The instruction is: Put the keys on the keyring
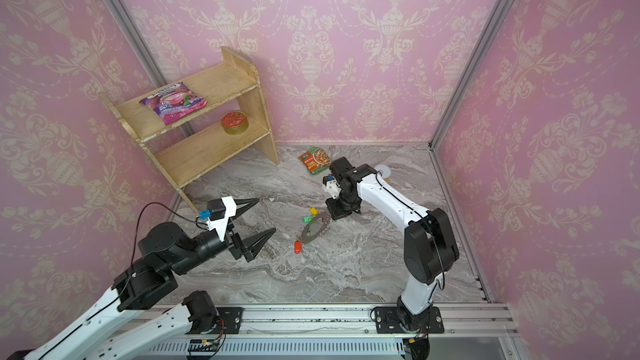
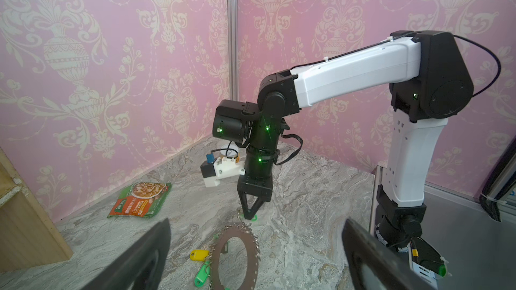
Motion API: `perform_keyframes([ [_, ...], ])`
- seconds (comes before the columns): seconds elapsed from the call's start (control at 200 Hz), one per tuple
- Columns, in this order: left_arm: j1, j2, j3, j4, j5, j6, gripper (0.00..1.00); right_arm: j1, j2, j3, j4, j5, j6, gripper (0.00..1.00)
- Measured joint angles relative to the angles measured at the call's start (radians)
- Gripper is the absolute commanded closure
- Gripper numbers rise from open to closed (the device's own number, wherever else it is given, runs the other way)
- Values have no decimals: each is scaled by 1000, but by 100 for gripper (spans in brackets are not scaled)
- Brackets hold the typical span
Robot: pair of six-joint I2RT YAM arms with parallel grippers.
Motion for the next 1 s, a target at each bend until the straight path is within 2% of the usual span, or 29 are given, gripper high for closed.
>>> perform_keyframes([
  [0.2,0,17,0,4,3,0,2,-40,-4,-13,14,-5,1,100],
  [0.61,0,8,-5,8,7,0,2,-66,-82,-278,85,109,39,100],
  [0.761,0,8,-13,11,7,0,2,-75,-86,-328,98,158,53,93],
  [0.876,0,8,-21,10,6,0,2,-89,-86,-350,109,197,59,78],
  [1.001,0,8,-28,10,2,0,2,-107,-92,-369,113,246,64,70],
])
